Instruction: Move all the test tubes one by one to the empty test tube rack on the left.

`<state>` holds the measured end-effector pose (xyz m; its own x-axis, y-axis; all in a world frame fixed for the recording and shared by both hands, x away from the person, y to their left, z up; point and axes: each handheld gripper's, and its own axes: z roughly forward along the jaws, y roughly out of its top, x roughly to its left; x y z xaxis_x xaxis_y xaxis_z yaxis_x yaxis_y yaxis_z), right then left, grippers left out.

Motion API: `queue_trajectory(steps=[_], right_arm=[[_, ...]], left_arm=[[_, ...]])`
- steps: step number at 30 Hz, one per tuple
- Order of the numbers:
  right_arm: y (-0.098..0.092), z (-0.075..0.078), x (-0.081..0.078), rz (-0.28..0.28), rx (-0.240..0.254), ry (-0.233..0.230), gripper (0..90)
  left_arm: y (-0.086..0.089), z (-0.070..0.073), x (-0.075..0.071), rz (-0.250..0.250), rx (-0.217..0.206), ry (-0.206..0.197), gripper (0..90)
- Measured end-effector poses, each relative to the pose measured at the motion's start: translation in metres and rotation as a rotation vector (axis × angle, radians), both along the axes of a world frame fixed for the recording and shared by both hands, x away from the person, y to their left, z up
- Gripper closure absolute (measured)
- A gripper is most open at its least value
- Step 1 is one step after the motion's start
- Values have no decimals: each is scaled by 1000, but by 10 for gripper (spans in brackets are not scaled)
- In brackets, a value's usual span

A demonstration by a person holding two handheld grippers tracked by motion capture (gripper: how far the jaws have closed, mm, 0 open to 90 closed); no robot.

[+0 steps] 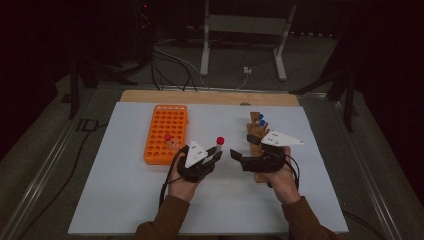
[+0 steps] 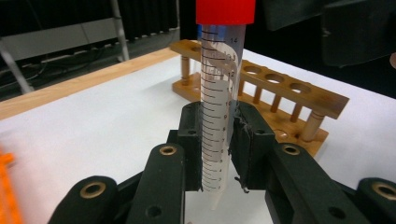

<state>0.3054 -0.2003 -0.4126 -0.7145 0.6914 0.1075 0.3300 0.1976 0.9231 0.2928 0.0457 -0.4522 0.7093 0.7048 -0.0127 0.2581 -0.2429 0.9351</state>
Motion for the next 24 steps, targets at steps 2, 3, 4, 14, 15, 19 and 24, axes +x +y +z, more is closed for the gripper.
queue_trajectory(steps=[2, 3, 4, 14, 15, 19, 24], right_arm=[[-3, -1, 1, -5, 2, -1, 146], [-4, -1, 2, -10, 1, -2, 129], [-5, -1, 2, -17, -1, -3, 107], [-14, -1, 5, -65, -10, -21, 2], [-14, -1, 5, -68, -8, -22, 1], [-15, 0, 4, -84, -4, -35, 0], [-17, 3, 2, -84, 3, -44, 1]], left_arm=[[6, 1, 0, 14, -7, -1, 755], [10, 1, -1, 20, -7, 0, 755], [13, 1, -1, 27, -6, -1, 755], [41, 6, -2, 77, -10, -14, 752], [44, 6, -2, 82, -12, -15, 752], [55, 7, -3, 105, -23, -18, 752], [70, 10, -4, 139, -48, -26, 749]])
